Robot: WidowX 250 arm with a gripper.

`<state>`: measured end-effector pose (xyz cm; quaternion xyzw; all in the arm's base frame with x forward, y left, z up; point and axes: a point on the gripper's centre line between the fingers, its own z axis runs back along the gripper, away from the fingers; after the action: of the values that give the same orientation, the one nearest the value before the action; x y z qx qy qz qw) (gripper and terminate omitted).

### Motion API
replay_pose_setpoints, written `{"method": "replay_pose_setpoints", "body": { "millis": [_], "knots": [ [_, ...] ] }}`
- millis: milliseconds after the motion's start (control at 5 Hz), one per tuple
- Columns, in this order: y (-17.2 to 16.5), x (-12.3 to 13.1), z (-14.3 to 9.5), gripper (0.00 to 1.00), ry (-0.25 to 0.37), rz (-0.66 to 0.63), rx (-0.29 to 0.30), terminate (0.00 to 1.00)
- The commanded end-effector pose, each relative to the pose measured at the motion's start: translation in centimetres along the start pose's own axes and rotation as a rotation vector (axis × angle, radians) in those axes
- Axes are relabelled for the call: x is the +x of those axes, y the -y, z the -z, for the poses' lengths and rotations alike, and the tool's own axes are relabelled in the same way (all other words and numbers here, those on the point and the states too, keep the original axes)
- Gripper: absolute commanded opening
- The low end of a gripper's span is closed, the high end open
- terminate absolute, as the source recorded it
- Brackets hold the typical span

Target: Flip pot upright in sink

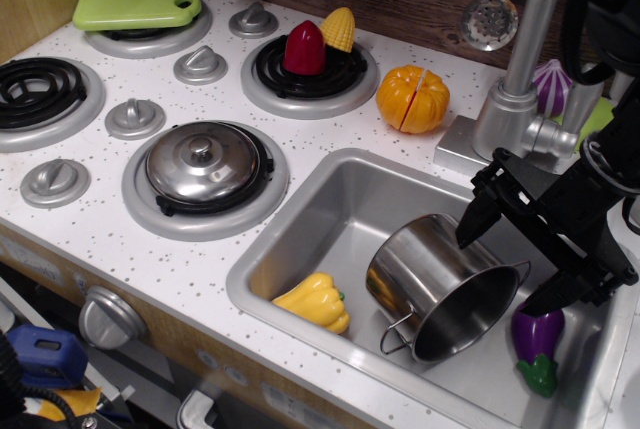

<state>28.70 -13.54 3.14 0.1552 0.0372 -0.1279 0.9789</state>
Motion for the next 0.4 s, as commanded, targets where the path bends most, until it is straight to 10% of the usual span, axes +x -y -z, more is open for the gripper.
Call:
{"method": "replay_pose_setpoints", "body": {
  "millis": [0, 200],
  "knots": [
    [0.00, 0.00, 0.00, 1.00, 0.000, 0.000, 0.000, 0.00],
    [0.36, 0.28, -0.26, 1.00, 0.021, 0.021, 0.133, 0.00]
  ]
}}
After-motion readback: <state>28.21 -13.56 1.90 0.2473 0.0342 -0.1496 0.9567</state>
